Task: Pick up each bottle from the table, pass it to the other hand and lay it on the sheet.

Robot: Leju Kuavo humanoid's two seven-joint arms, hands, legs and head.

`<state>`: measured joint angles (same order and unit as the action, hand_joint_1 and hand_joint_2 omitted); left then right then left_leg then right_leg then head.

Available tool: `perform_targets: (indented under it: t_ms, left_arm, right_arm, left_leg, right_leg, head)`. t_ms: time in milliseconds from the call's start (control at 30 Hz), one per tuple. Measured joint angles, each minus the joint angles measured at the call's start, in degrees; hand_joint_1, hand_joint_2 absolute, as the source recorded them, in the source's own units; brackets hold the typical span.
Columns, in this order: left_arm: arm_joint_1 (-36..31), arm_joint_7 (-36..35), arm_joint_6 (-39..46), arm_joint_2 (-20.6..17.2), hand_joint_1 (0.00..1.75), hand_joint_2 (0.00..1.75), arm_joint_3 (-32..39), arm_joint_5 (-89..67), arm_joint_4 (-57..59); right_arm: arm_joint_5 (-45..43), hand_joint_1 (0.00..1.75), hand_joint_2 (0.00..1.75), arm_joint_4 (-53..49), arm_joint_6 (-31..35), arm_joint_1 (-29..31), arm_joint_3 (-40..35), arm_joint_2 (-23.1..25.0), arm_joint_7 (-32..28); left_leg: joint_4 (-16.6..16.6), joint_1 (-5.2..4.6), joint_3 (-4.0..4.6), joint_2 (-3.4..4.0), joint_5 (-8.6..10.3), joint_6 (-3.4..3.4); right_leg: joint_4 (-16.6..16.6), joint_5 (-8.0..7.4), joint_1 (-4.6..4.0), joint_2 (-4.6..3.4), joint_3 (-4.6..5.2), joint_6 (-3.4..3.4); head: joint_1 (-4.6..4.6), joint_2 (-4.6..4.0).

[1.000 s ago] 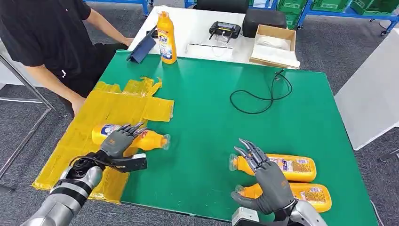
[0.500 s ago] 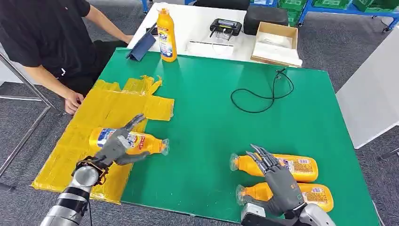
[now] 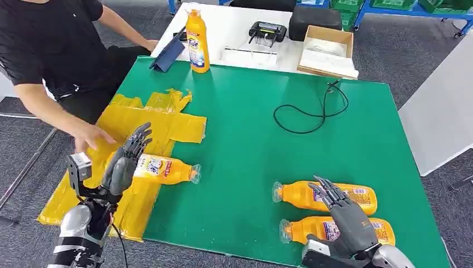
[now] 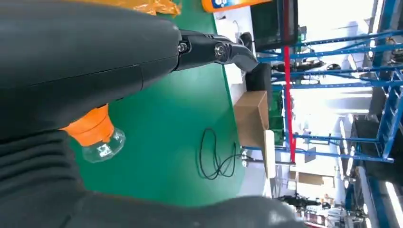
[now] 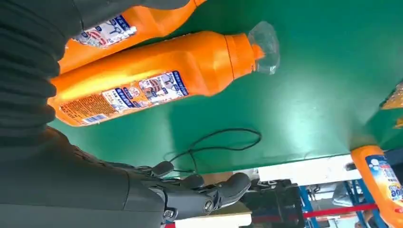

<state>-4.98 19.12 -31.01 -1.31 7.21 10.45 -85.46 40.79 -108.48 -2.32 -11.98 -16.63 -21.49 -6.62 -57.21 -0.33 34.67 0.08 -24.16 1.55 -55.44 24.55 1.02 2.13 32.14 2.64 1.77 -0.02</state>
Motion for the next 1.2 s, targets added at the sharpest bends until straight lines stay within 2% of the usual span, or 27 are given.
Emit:
perform_targets:
  t_ms: [233, 333, 467, 667, 767, 800, 1000, 1200]
  left_arm:
    - [0.28, 0.11, -0.26, 0.15, 0.00, 0.00, 0.39, 1.55, -0.39]
    - [2.15, -1.47, -1.75, 0.11, 0.00, 0.00, 0.35, 7.29, -1.51]
    - [6.26, -0.98, -3.15, -0.70, 0.00, 0.00, -0.55, 12.02, -4.00]
    - [7.97, -1.03, -1.86, -2.47, 0.00, 0.00, -2.34, 12.13, -6.69]
    - [8.53, -0.57, -1.49, -3.13, 0.00, 0.00, -2.62, 12.02, -6.73]
    - [8.86, -0.41, -1.51, -3.36, 0.00, 1.75, -2.62, 11.98, -6.71]
    - [8.95, -0.11, -1.90, -3.54, 0.00, 1.75, -3.13, 11.17, -6.71]
    - [8.96, -0.07, -1.86, -3.56, 0.00, 1.75, -3.30, 11.15, -6.71]
  right_arm:
    - [0.00, 0.00, 1.75, 0.02, -0.02, -0.07, 0.11, -0.33, 0.02]
    - [-2.47, 0.00, 1.75, 0.11, -2.36, -1.53, 0.63, -1.23, 2.06]
    - [-4.99, 0.00, 1.75, 0.85, -1.90, -5.26, 2.01, -4.20, 2.71]
    - [-8.52, 0.00, 1.75, 0.59, -3.17, -9.26, 4.04, -10.07, 4.79]
    - [-10.41, 0.00, 1.75, -1.58, -1.79, -13.64, 4.28, -13.86, 6.58]
    - [-10.75, 0.00, 1.75, -2.34, -0.75, -15.03, 4.26, -15.31, 7.30]
    - [-11.26, 0.00, 1.75, -4.28, 3.48, -18.03, 2.93, -21.07, 10.69]
    - [-11.30, 0.00, 1.75, -5.05, 3.91, -18.69, 1.71, -23.43, 10.99]
  left_leg:
    - [0.00, -0.01, 0.02, 0.00, 0.00, 0.00]
    - [0.00, -0.03, 0.01, -0.01, -0.02, -0.01]
    - [-0.01, -0.04, 0.23, -0.02, -0.03, -0.01]
    - [-0.01, -0.05, 0.21, -0.04, -0.04, 0.01]
    - [-0.01, -0.06, 0.20, -0.15, -0.04, 0.01]
    - [-0.01, -0.06, 0.21, -0.15, -0.04, 0.01]
    - [0.00, -0.06, 0.19, -0.06, -0.04, 0.01]
    - [-0.01, -0.06, 0.16, -0.04, -0.04, 0.01]
  right_leg:
    - [0.00, 0.00, 0.01, 0.00, 0.01, 0.00]
    - [0.01, 0.01, 0.03, 0.01, 0.00, 0.01]
    - [0.01, 0.03, 0.03, 0.01, 0.21, 0.01]
    - [0.02, 0.03, 0.03, 0.01, 0.19, 0.02]
    - [0.02, 0.03, 0.06, 0.07, 0.15, 0.02]
    - [0.02, 0.03, 0.05, 0.07, 0.16, 0.02]
    - [0.02, 0.03, 0.05, 0.01, 0.19, 0.02]
    - [0.02, 0.02, 0.05, 0.02, 0.16, 0.02]
  head:
    - [0.00, 0.00]
    - [0.00, 0.00]
    - [0.04, 0.00]
    - [0.00, 0.00]
    - [0.00, 0.00]
    - [0.04, 0.00]
    - [0.02, 0.00]
    - [0.00, 0.00]
